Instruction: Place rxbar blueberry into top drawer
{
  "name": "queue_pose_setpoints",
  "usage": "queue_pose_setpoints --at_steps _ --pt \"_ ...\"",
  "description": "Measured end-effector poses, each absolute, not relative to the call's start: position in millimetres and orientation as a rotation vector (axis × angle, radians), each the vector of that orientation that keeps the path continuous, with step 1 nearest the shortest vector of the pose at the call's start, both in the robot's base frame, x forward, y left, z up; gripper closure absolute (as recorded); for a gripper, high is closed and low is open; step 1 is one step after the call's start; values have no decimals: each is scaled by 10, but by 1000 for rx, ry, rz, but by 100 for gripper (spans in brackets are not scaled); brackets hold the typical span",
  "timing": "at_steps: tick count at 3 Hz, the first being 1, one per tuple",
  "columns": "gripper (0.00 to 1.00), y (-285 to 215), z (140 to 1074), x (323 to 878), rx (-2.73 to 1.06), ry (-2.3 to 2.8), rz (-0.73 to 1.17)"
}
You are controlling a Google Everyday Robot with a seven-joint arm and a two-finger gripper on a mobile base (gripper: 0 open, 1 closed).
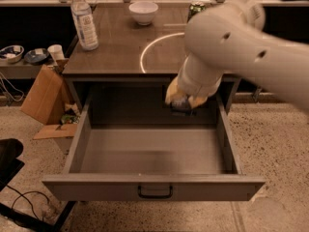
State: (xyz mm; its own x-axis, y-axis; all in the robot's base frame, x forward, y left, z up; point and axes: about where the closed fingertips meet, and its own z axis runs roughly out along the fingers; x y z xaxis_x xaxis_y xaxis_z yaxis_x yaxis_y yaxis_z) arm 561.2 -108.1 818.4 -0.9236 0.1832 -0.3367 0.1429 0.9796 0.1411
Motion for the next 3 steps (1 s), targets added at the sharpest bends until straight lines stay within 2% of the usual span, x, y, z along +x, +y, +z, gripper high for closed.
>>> queue_pose_setpoints --at_steps 1,2,3 --pt "100 -1104 7041 5540 245 2944 -34" --pt "100 -1118 6339 5489 279 3030 -159" --pt "83 -1113 6233 5479 287 3045 -169"
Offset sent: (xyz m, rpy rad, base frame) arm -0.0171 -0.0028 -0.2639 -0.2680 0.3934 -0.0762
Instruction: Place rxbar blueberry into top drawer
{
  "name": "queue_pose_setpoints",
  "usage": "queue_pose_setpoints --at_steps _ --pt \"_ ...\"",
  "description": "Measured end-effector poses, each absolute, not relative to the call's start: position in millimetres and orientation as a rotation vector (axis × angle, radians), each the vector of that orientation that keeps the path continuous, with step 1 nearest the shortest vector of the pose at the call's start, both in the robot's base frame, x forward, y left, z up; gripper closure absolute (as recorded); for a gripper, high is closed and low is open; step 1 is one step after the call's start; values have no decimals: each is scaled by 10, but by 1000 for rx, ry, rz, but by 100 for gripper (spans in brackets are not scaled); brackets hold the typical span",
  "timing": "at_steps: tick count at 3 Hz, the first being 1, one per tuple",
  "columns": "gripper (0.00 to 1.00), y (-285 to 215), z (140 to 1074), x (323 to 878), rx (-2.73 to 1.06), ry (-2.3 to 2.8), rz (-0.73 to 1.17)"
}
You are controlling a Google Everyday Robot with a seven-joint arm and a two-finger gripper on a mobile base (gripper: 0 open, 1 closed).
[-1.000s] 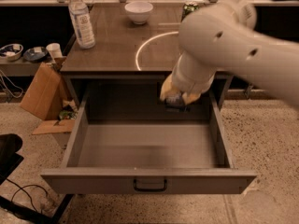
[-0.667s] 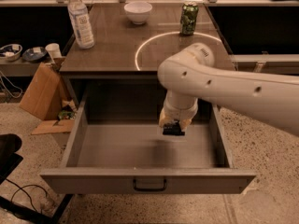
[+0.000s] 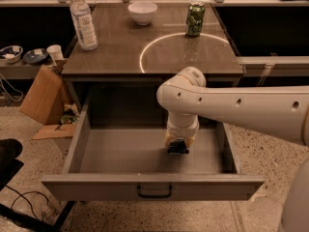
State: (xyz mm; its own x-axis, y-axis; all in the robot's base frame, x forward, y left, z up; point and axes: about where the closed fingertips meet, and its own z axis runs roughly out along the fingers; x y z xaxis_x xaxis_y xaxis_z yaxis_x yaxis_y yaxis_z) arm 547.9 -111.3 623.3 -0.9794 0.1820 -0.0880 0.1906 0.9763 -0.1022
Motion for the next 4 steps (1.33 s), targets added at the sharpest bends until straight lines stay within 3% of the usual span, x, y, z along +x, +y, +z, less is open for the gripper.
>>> queue_pose_setpoints --at_steps 3,4 --pt "13 -1113 6233 5479 287 3045 -169" --pt "0 -1114 6233 5479 287 3045 -169"
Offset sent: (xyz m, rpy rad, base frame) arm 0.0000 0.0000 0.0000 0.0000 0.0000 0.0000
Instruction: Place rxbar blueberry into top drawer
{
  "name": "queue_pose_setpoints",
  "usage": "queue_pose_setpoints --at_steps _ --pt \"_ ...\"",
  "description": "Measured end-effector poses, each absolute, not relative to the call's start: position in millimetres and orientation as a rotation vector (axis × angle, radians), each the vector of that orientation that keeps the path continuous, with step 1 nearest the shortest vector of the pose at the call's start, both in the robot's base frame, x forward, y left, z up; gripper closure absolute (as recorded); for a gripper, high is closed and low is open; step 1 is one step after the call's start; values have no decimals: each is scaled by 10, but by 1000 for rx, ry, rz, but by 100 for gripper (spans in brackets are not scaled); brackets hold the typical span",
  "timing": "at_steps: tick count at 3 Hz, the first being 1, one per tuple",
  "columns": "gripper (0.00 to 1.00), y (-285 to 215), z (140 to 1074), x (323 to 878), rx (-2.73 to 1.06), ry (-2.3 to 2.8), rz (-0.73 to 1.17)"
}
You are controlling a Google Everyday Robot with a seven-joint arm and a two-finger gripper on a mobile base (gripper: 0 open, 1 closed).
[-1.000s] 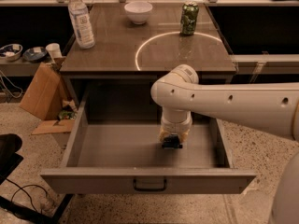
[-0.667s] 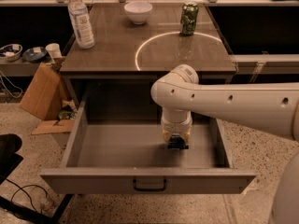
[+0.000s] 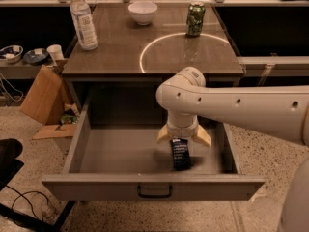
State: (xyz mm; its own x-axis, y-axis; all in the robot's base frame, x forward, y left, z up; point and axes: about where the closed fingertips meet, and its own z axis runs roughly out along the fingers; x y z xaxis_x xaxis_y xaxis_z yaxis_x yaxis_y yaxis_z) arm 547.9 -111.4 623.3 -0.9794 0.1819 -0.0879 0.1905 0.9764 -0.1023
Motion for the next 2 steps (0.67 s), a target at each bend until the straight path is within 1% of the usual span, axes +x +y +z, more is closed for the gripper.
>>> queue_pose_setpoints --at_steps 2 --pt "0 -1080 6164 5489 237 3082 -190"
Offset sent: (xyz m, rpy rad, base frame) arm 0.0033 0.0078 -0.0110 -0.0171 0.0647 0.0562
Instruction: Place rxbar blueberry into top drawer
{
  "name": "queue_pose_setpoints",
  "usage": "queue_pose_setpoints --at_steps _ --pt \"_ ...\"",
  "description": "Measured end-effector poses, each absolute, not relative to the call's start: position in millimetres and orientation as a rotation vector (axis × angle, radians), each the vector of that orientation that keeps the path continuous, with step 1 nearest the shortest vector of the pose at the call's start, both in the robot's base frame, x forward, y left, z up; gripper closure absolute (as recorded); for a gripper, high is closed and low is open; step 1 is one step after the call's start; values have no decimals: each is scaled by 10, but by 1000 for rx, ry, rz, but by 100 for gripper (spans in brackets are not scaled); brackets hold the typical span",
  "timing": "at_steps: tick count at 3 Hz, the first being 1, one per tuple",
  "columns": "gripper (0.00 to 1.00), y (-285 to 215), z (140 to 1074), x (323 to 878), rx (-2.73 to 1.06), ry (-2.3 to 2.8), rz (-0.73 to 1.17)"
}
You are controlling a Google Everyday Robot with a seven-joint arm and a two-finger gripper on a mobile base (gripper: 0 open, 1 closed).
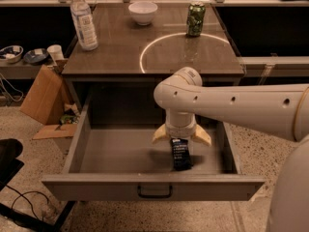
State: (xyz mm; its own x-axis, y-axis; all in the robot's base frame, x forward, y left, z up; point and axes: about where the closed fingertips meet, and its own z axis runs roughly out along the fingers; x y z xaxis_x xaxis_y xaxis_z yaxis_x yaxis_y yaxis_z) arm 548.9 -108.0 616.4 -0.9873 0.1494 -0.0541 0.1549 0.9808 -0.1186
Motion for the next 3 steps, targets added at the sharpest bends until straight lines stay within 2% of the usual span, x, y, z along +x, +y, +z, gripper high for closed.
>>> queue_pose_setpoints --at_steps 1,3 --pt "0 -1109 6311 5322 164 3073 -149" --pt "0 -1363 7597 4790 48 2939 -48"
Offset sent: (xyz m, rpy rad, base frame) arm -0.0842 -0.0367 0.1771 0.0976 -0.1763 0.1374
